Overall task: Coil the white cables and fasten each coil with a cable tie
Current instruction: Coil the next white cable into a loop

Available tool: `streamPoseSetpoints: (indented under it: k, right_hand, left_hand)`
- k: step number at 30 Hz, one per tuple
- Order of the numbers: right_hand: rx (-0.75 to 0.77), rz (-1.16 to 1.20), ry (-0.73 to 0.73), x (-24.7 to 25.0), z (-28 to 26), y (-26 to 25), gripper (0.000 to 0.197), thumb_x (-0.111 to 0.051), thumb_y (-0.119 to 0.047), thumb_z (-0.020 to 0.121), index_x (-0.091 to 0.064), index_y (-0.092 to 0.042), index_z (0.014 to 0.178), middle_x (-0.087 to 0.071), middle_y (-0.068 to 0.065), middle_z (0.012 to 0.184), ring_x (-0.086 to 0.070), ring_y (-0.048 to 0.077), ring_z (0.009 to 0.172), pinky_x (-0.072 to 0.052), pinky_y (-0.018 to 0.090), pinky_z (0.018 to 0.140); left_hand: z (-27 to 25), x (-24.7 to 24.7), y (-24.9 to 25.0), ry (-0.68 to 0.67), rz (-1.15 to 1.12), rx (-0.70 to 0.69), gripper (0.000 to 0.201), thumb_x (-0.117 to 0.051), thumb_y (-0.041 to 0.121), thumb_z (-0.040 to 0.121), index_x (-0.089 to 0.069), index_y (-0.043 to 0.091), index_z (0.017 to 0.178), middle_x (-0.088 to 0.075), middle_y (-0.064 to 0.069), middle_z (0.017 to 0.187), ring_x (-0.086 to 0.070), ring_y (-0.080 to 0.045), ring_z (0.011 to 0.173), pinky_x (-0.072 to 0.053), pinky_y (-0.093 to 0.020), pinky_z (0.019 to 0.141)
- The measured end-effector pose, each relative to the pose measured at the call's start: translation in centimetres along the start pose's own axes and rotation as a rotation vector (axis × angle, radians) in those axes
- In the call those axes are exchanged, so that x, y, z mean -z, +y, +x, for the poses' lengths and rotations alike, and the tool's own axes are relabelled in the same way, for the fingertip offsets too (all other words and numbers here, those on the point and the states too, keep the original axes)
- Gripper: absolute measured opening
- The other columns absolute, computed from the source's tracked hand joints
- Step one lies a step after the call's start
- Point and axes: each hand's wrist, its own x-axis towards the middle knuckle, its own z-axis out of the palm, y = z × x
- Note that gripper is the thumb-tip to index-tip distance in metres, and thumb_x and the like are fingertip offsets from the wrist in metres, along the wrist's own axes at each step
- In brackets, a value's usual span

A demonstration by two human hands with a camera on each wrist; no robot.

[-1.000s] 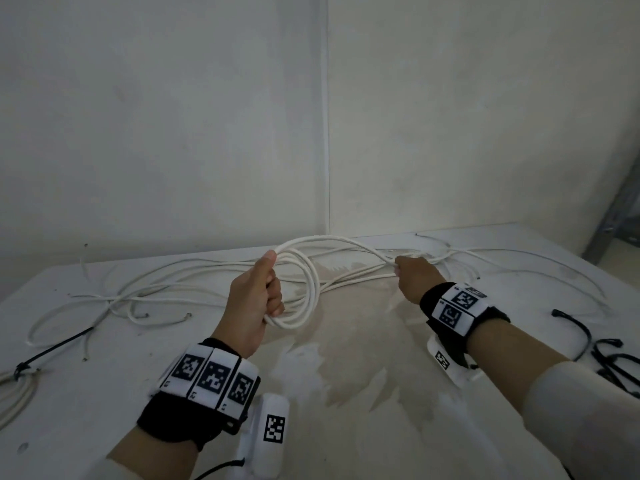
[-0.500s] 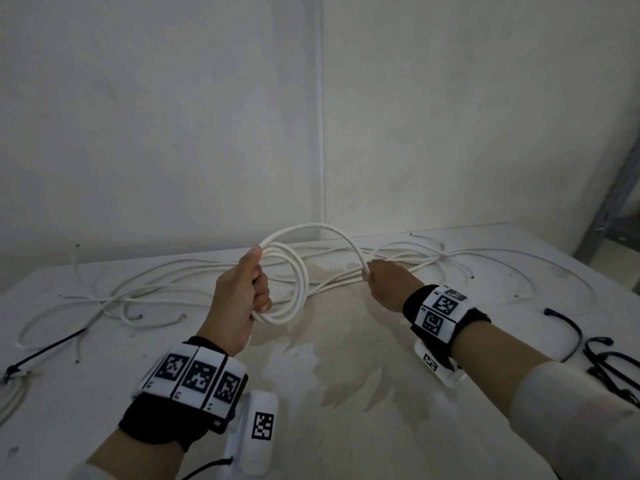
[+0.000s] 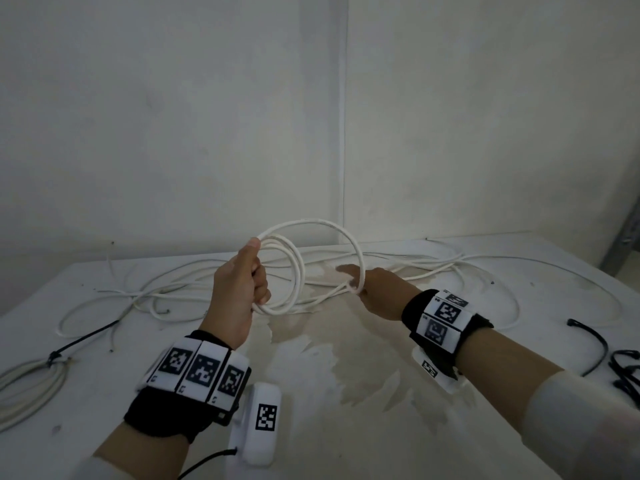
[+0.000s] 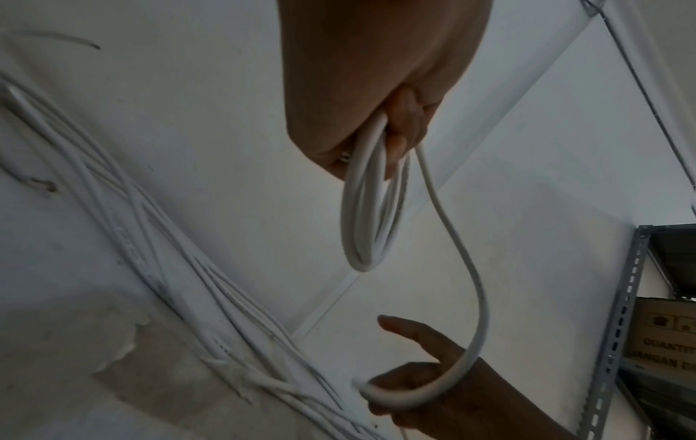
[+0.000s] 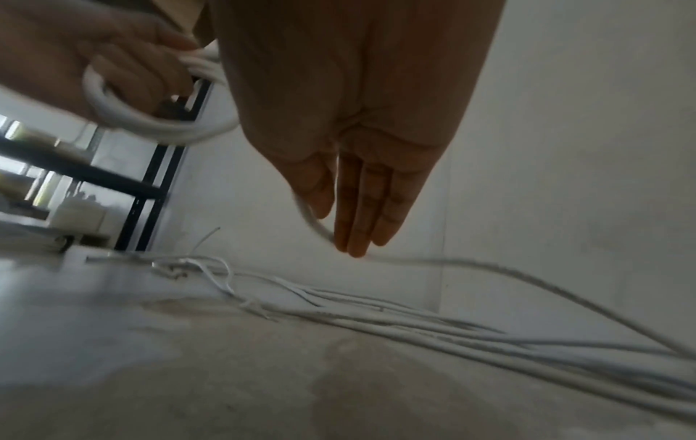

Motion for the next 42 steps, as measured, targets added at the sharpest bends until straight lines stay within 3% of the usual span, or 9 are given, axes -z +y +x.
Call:
streamPoseSetpoints:
  k: [2, 5, 8, 12, 16, 19, 23, 27, 42]
  right_hand:
    - [-0.027, 0.05, -0.037, 0.1, -0.3, -0.1, 0.06, -0.035, 0.002, 0.09, -0.026, -0.026, 0.142, -0.06, 0.011, 0.116, -0.055, 0.022, 0.092, -0.046, 0.03, 0.081]
    - [0.002, 0.083, 0.006, 0.6, -0.7, -0.2, 0.053, -0.034, 0.003, 0.089, -0.038, -0.024, 0.135, -0.06, 0.006, 0.118, -0.056, 0.022, 0.102, -0.044, 0.03, 0.085]
    - [0.096, 0.243, 0.206, 1.5, -0.9, -1.8, 0.037, -0.034, -0.008, 0.096, -0.044, -0.017, 0.131, -0.058, 0.002, 0.108, -0.052, 0.019, 0.094, -0.037, 0.026, 0.078]
    - [0.178, 0.644, 0.345, 2.1, -0.6, -5.3, 0.04, -0.032, -0.03, 0.099, -0.038, -0.017, 0.136, -0.056, -0.002, 0.109, -0.054, 0.013, 0.1, -0.038, 0.017, 0.089]
    - [0.284, 0.493, 0.552, 1.7, 0.5, -6.9, 0.029, -0.038, -0.01, 0.098, -0.056, -0.001, 0.118, -0.065, 0.007, 0.097, -0.059, 0.02, 0.083, -0.038, 0.005, 0.077]
    - [0.264, 0.377, 0.676, 2.2, 1.0, -6.6, 0.026, -0.043, -0.014, 0.095, -0.063, -0.001, 0.107, -0.067, 0.016, 0.1, -0.061, 0.029, 0.09, -0.046, 0.03, 0.084]
    - [0.146, 0.283, 0.709, 4.2, 1.2, -5.9, 0.023, -0.046, -0.021, 0.096, -0.062, -0.004, 0.097, -0.062, 0.005, 0.086, -0.052, 0.022, 0.074, -0.038, 0.03, 0.068]
    - [0.139, 0.208, 0.706, 5.1, 1.0, -5.8, 0.024, -0.046, -0.023, 0.096, -0.061, -0.005, 0.096, -0.051, -0.008, 0.079, -0.044, 0.016, 0.069, -0.031, 0.027, 0.067]
    - [0.151, 0.206, 0.817, 6.8, 1.0, -5.3, 0.019, -0.051, -0.019, 0.094, -0.063, -0.006, 0.089, -0.052, -0.008, 0.075, -0.044, 0.016, 0.066, -0.03, 0.025, 0.063]
  left_hand:
    - [0.1, 0.6, 0.1, 0.032, 0.008, -0.006, 0.043, -0.046, 0.027, 0.095, -0.028, 0.019, 0.057, -0.025, 0.011, 0.037, -0.02, -0.005, 0.032, -0.023, -0.016, 0.035]
    - [0.3, 1.3, 0.2, 0.064, 0.027, -0.021, 0.043, -0.047, 0.026, 0.095, -0.028, 0.019, 0.057, -0.026, 0.011, 0.036, -0.021, -0.005, 0.032, -0.023, -0.015, 0.035]
    - [0.3, 1.4, 0.6, 0.078, 0.06, -0.05, 0.044, -0.047, 0.026, 0.095, -0.029, 0.018, 0.056, -0.027, 0.012, 0.036, -0.021, -0.005, 0.031, -0.022, -0.014, 0.035]
    - [-0.2, 1.1, 1.1, 0.038, 0.089, -0.067, 0.044, -0.047, 0.025, 0.095, -0.028, 0.018, 0.055, -0.026, 0.012, 0.036, -0.021, -0.005, 0.032, -0.023, -0.016, 0.035]
    - [-0.8, 1.6, 1.5, -0.049, 0.026, -0.02, 0.044, -0.044, 0.027, 0.096, -0.024, 0.02, 0.057, -0.022, 0.01, 0.04, -0.017, -0.005, 0.035, -0.02, -0.017, 0.036]
    - [-1.1, 2.3, 1.8, -0.13, 0.044, 0.035, 0.042, -0.044, 0.031, 0.095, -0.026, 0.02, 0.058, -0.02, 0.01, 0.04, -0.016, -0.006, 0.034, -0.019, -0.017, 0.036]
    - [-1.8, 2.6, 1.7, -0.3, 0.168, 0.132, 0.041, -0.042, 0.036, 0.095, -0.028, 0.019, 0.06, -0.021, 0.009, 0.042, -0.017, -0.006, 0.034, -0.019, -0.019, 0.04]
    - [-2.3, 2.6, 1.4, -0.384, 0.218, 0.192, 0.043, -0.037, 0.044, 0.094, -0.032, 0.018, 0.06, -0.023, 0.009, 0.042, -0.018, -0.005, 0.034, -0.021, -0.017, 0.039]
    - [-2.9, 1.2, 0.9, -0.478, 0.267, 0.255, 0.046, -0.026, 0.038, 0.1, -0.037, 0.014, 0.063, -0.026, 0.007, 0.042, -0.019, -0.005, 0.034, -0.026, -0.016, 0.038]
